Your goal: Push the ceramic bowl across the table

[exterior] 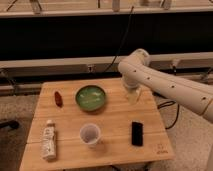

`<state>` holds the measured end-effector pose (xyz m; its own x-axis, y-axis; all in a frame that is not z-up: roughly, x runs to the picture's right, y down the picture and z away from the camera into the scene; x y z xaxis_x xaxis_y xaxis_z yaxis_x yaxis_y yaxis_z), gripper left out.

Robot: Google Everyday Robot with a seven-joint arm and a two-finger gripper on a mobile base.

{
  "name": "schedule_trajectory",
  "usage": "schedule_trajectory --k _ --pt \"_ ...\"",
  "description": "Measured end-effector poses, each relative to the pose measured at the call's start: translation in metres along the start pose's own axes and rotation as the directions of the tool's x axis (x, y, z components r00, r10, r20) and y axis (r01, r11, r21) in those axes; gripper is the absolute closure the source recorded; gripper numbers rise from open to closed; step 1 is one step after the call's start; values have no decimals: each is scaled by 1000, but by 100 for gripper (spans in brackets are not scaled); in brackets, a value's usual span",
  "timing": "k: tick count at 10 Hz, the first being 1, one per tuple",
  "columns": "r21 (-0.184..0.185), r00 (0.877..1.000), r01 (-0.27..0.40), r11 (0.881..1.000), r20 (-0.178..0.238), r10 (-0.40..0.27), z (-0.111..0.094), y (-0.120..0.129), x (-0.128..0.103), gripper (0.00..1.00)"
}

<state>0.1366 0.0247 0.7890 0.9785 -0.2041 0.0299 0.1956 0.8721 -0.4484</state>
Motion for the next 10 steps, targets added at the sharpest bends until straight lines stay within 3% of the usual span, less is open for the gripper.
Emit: schedule_trajectory --k 3,6,7,8,10 --pt "-11 999 38 999 -1 -38 32 -16 -17 20" --pt "-24 998 67 997 1 -67 59 -14 -18 22" --pt "-26 997 76 997 1 -76 70 -15 -22 28" --pt "-32 996 92 995 1 -92 89 -19 -27 40" --pt "-37 993 114 993 3 -114 105 -26 -32 58"
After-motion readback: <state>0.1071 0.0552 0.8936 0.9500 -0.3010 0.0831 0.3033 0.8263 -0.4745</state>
